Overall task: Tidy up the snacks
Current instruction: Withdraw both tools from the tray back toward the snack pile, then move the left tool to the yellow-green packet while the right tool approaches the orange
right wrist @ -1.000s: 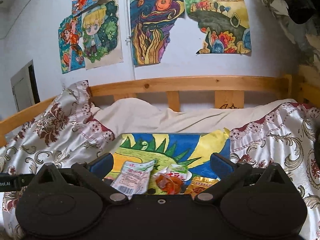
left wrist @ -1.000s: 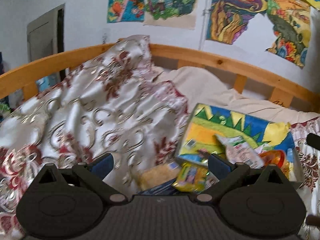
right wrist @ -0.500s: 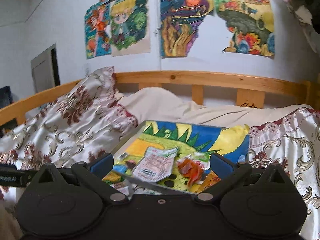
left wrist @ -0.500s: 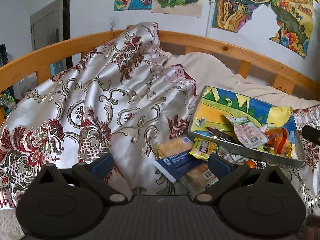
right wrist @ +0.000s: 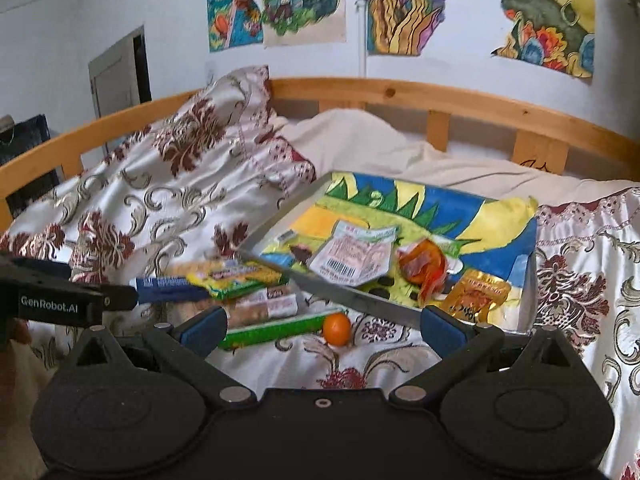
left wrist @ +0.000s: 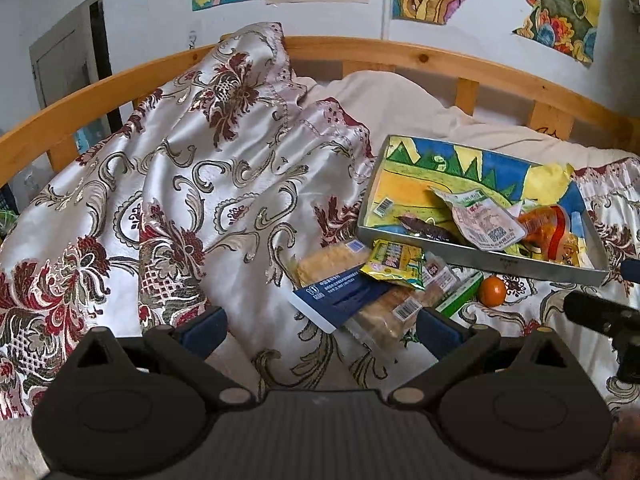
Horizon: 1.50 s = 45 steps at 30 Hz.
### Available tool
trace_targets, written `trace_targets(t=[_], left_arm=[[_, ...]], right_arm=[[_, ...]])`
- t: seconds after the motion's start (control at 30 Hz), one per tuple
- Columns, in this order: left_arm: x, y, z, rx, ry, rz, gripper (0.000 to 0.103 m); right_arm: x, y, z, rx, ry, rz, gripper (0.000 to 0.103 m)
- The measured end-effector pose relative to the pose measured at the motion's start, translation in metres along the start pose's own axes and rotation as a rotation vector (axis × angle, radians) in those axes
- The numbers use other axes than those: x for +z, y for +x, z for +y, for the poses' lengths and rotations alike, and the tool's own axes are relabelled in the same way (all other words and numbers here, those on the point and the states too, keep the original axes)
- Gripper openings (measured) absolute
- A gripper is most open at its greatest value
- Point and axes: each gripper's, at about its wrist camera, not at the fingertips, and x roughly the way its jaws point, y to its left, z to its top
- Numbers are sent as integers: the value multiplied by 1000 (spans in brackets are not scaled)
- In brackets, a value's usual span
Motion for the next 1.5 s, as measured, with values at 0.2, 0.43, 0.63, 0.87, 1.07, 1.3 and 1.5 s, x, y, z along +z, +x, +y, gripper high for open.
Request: trace_targets(t=[0.2,0.43,0.63,0.87,1.07,1.3,1.5], left_arm=[[1,6,-2,-3,14,22,102],[3,15,-8,8,31,66,102],[6,23,-15,-14,58,93,102],[9,25,-15,-27,58,67,102],[19,27,-12,-37,40,36,102],[27,32,-10,-59,43,25,102],[32,46,-17,-103,108,52,102]], right_arm=[[-2,7,0,-8,1,38,102],[-5,16,0,-22,-5,83,102],[-7,22,-1,-28,-1,106,102],[-8,30,-3,-20,7,141,102],[-7,34,-1,-7,-26,143,102],[-4,33,-1,-10,-35,118,102],[2,32,2,15,-148,73,102]])
